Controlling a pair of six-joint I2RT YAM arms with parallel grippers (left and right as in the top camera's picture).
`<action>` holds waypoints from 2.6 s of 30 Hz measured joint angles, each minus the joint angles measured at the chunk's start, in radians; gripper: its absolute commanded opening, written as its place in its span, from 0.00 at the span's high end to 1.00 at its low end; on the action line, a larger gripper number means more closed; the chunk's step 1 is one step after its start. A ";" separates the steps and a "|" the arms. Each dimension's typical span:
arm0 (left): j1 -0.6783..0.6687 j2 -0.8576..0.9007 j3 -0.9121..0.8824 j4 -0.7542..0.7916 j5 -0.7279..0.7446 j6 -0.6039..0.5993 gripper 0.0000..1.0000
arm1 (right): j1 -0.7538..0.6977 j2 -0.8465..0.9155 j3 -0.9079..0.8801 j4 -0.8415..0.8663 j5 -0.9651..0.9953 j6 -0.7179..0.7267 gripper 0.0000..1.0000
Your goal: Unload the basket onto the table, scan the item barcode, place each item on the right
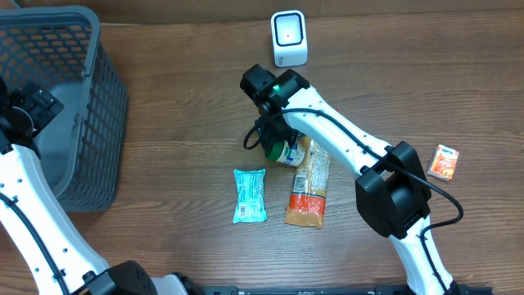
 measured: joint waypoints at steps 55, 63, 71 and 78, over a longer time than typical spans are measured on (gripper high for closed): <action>-0.001 0.000 0.000 0.000 0.000 0.000 0.00 | -0.181 -0.069 0.024 -0.235 -0.018 0.077 0.19; -0.001 0.000 0.000 0.000 0.000 0.000 0.00 | -0.153 -0.069 0.024 -0.138 -0.052 0.079 0.17; -0.001 0.000 0.000 0.000 0.000 0.000 0.00 | -0.121 -0.069 0.024 -0.066 -0.060 0.081 0.02; -0.001 0.000 0.000 0.000 0.000 0.000 0.00 | -0.104 -0.069 0.024 -0.050 -0.014 0.101 0.00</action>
